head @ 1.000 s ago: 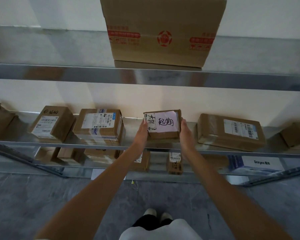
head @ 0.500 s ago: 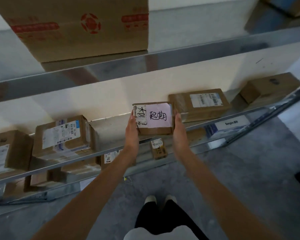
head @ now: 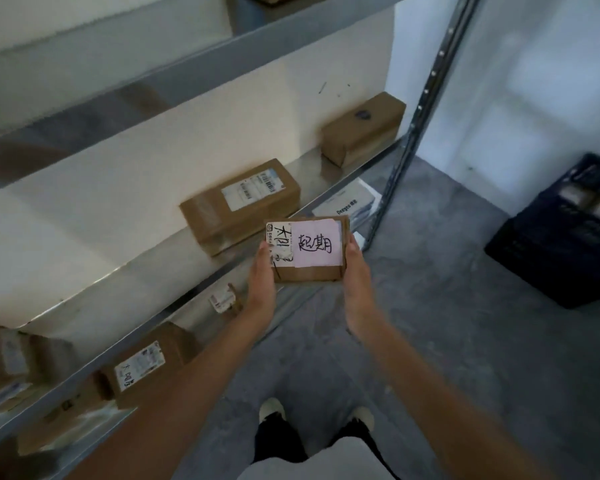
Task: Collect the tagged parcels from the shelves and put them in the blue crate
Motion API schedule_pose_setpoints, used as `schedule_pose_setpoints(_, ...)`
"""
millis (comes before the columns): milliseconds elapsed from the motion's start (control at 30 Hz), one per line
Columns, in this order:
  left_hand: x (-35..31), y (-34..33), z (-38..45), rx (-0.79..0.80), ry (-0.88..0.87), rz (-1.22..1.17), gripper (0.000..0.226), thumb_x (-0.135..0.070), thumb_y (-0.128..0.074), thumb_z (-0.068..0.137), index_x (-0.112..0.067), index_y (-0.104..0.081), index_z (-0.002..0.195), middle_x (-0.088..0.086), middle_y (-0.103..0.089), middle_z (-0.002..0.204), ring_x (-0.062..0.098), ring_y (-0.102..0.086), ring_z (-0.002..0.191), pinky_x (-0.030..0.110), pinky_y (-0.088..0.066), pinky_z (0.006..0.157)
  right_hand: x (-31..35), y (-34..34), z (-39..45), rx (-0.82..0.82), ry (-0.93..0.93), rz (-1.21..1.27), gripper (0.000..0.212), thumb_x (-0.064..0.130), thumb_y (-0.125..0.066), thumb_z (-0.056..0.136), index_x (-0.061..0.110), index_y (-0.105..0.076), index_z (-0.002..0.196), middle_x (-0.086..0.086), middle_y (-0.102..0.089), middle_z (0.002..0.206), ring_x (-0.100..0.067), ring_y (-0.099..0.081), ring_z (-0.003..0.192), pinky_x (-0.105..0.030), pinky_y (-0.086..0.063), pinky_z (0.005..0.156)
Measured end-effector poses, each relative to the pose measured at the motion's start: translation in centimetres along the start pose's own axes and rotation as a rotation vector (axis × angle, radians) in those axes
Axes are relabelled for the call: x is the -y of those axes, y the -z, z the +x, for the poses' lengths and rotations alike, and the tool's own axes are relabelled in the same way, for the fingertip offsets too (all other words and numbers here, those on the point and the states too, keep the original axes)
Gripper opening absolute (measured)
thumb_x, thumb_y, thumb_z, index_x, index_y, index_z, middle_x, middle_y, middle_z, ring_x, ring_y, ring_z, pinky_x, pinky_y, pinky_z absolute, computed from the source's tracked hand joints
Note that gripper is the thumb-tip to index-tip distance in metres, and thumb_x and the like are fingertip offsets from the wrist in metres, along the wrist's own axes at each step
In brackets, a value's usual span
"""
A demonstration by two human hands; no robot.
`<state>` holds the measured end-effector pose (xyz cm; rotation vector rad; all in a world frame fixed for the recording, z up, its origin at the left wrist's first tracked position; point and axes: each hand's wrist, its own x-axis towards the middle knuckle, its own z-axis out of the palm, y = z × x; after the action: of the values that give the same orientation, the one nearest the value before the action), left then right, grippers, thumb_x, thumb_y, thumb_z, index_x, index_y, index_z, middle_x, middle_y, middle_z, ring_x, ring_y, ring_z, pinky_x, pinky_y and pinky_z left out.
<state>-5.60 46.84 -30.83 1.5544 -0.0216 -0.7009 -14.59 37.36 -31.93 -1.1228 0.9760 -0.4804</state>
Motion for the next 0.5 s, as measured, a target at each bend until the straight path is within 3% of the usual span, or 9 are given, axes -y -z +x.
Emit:
schedule_pose_setpoints(133, 0.9, -8.8, -1.4, 0.158, 0.005, 0.102, 0.041, -0.039, -0.025, 0.104, -0.021, -0.054, 0.128, -0.004, -0.059, 0.118, 0.006, -0.057, 0.096, 0.015, -0.041, 0.079, 1.1, 9.0, 1.5, -0.111, -0.002, 0.035, 0.041, 0.039, -0.031, 0.104, 0.032, -0.051, 0.139, 0.006, -0.066, 0.122, -0.011, -0.06, 0.113, -0.025, -0.049, 0.088)
schedule_pose_setpoints(233, 2.0, -14.7, -1.8, 0.261, 0.014, 0.174, 0.044, -0.038, -0.027, 0.104, -0.015, -0.055, 0.129, 0.001, -0.065, 0.114, 0.005, -0.062, 0.094, 0.012, -0.049, 0.069, 1.5, 15.1, 2.4, -0.178, 0.007, 0.044, 0.044, 0.041, -0.033, 0.101, 0.03, -0.049, 0.141, 0.002, -0.06, 0.134, -0.015, -0.055, 0.123, -0.034, -0.045, 0.103)
schedule_pose_setpoints(300, 2.3, -18.6, -2.3, 0.341, 0.057, 0.195, 0.043, -0.038, -0.029, 0.104, -0.015, -0.055, 0.129, 0.005, -0.064, 0.12, 0.015, -0.062, 0.106, 0.017, -0.05, 0.077, 2.0, 18.7, 3.1, -0.261, 0.01, 0.069, 0.043, 0.033, -0.032, 0.104, 0.023, -0.048, 0.143, 0.0, -0.057, 0.137, -0.015, -0.054, 0.124, -0.025, -0.046, 0.099)
schedule_pose_setpoints(367, 2.4, -22.5, -2.5, 0.402, 0.064, 0.233, 0.033, -0.035, -0.029, 0.105, -0.022, -0.056, 0.118, 0.004, -0.061, 0.123, 0.017, -0.057, 0.115, 0.027, -0.045, 0.094, 2.7, 22.2, 3.9, -0.335, 0.012, 0.096, 0.044, 0.03, -0.032, 0.104, 0.022, -0.044, 0.146, -0.001, -0.053, 0.142, -0.015, -0.05, 0.127, -0.029, -0.044, 0.105)
schedule_pose_setpoints(433, 2.8, -26.6, -2.5, 0.469, 0.034, 0.268, 0.029, -0.033, -0.029, 0.105, -0.029, -0.058, 0.104, -0.001, -0.061, 0.116, 0.015, -0.056, 0.111, 0.03, -0.042, 0.101, 3.2, 25.7, 5.0, -0.407, -0.018, 0.107, 0.047, 0.034, -0.033, 0.104, 0.024, -0.036, 0.15, -0.002, -0.045, 0.149, -0.018, -0.044, 0.134, -0.04, -0.035, 0.114)
schedule_pose_setpoints(500, 3.4, -30.4, -2.3, 0.512, -0.015, 0.322, 0.033, -0.033, -0.029, 0.105, -0.032, -0.06, 0.095, -0.007, -0.064, 0.103, 0.009, -0.059, 0.099, 0.027, -0.045, 0.095, 3.6, 29.1, 6.0, -0.476, -0.045, 0.141, 0.048, 0.034, -0.032, 0.106, 0.022, -0.029, 0.153, -0.002, -0.039, 0.152, -0.019, -0.039, 0.137, -0.038, -0.032, 0.114)
